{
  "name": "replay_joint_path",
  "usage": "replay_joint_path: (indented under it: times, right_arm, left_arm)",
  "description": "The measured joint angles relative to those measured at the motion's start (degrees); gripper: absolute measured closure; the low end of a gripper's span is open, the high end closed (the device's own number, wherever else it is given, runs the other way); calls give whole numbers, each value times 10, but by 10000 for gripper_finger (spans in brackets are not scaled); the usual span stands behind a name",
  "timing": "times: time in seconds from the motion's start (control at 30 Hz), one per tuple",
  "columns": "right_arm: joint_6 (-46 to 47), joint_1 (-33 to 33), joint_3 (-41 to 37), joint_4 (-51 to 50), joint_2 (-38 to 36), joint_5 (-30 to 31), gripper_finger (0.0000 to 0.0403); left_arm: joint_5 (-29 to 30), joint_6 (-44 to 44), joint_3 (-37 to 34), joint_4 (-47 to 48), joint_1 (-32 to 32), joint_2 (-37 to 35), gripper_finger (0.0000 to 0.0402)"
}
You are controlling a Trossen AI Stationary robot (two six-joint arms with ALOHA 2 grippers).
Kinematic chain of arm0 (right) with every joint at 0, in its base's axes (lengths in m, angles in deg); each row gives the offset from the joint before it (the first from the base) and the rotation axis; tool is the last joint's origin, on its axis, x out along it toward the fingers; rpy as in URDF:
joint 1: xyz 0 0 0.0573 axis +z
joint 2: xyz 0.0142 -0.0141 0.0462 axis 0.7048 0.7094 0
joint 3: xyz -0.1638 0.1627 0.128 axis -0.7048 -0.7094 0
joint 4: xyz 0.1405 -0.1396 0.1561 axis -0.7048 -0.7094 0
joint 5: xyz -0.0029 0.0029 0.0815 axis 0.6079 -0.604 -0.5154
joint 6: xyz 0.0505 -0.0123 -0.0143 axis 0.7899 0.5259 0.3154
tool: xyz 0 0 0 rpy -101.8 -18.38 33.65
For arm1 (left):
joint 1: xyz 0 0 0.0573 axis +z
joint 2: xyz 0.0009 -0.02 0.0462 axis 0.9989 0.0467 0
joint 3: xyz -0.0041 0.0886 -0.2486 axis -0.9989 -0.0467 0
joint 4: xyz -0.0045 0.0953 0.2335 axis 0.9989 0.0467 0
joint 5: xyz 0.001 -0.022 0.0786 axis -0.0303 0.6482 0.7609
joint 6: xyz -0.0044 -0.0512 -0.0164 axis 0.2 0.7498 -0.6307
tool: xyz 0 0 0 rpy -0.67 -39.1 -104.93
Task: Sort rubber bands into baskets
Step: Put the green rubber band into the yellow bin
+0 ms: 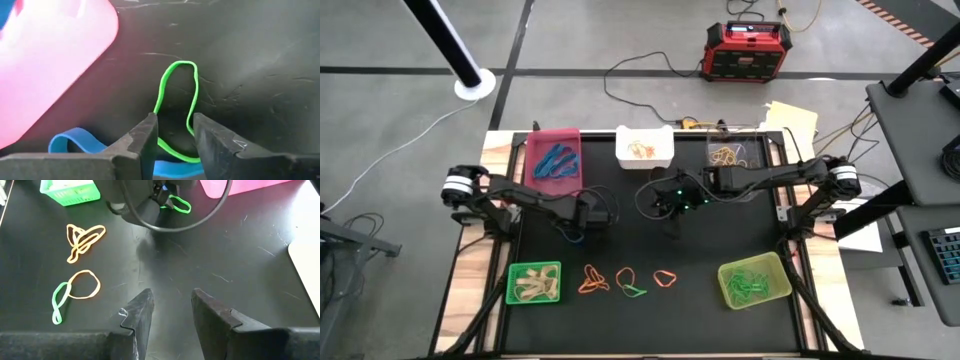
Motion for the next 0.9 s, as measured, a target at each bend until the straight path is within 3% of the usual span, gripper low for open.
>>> replay_joint_path:
  times: [0.23, 0.47, 0.7, 0.9]
  right_arm:
    - [-3, 0, 0, 0, 0, 0, 275]
    - [-4, 1, -1, -1, 0, 0, 275]
    - [-7, 16, -23, 16, 0, 6, 275]
    - [-53, 41, -105, 153, 1, 15, 275]
  left_arm:
    - [-9, -38, 1, -23, 2, 19, 319]
    - [-21, -50, 1, -36, 2, 13, 395]
    - [-4, -93, 9, -74, -43, -31, 401]
    - [-2, -187, 9, -201, -99, -100, 401]
